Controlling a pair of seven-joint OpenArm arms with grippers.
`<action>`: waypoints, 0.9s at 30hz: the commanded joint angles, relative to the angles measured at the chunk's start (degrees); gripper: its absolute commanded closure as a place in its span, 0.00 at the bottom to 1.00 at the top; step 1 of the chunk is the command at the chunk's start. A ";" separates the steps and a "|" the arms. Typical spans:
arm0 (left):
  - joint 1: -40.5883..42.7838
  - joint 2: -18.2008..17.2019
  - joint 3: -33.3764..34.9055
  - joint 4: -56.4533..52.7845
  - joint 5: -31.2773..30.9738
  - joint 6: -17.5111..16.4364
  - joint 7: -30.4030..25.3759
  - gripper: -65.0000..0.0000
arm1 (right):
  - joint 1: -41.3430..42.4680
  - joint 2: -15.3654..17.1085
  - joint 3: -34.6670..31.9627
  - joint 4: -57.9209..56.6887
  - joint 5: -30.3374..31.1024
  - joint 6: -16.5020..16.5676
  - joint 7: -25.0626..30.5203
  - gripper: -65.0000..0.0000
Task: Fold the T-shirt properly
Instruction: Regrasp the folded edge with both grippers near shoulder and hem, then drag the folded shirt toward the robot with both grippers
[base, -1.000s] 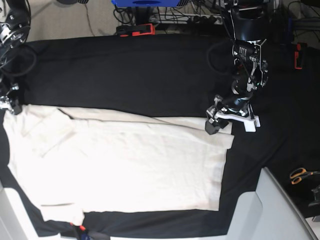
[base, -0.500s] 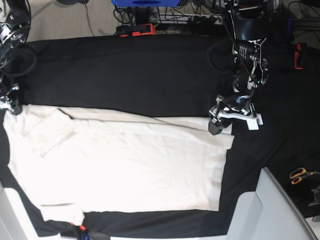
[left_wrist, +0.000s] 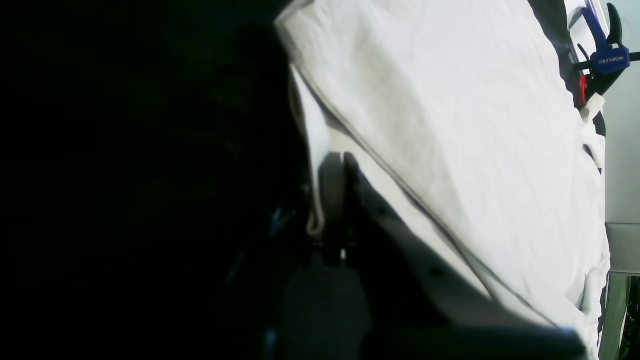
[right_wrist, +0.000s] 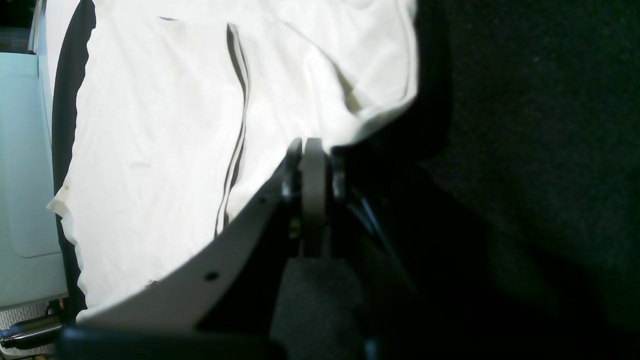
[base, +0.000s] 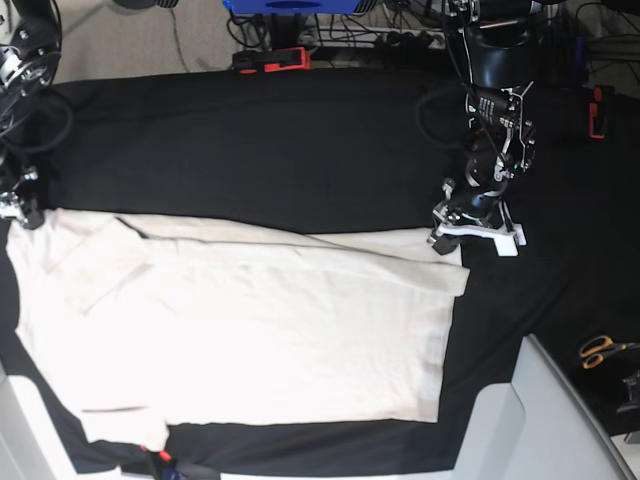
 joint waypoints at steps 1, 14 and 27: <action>-0.10 -0.19 -0.02 0.43 0.76 0.86 1.84 1.00 | 0.89 1.21 -0.02 0.58 0.73 0.68 0.59 1.00; 8.16 -4.15 0.07 13.35 0.85 0.94 7.29 1.00 | -1.04 2.35 -0.11 5.68 0.73 0.86 -3.11 1.00; 17.22 -5.03 -0.02 24.34 0.85 0.94 12.30 1.00 | -6.93 0.51 0.51 16.32 1.17 0.59 -10.84 1.00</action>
